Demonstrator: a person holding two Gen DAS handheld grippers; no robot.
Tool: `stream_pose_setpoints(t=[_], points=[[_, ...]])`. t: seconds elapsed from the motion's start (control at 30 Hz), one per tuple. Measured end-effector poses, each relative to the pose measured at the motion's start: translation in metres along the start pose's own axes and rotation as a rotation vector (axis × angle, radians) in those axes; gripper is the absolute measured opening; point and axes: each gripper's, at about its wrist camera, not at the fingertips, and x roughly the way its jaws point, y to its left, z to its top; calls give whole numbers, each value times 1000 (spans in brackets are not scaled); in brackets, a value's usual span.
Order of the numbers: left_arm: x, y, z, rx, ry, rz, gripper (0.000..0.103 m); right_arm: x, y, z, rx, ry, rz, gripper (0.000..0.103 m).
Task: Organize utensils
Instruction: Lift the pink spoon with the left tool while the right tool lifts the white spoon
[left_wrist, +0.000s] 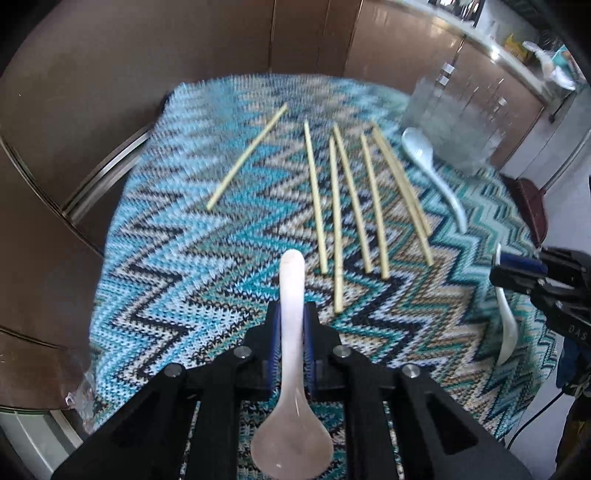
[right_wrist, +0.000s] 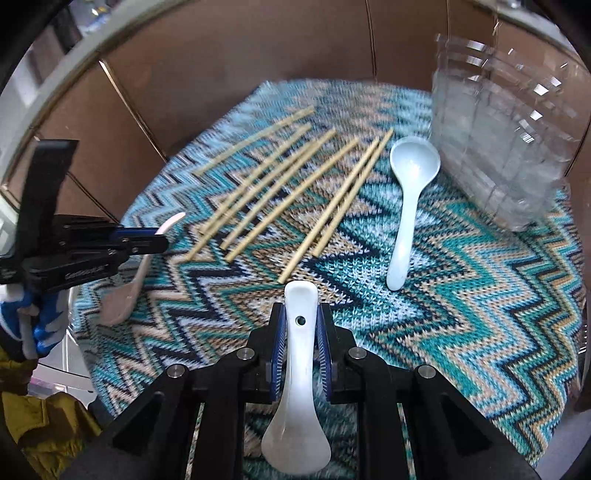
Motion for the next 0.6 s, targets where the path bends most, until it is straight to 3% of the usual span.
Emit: stream_pose_setpoints(t=[0.3,0.6], points=[[-50,-7,-10,-33,-180,-10,11,-60,15,-38,14,-233,-1,17],[-75,-1,-14,-61,-243,3,11,-90,23,-51,26,-352,-1,15]])
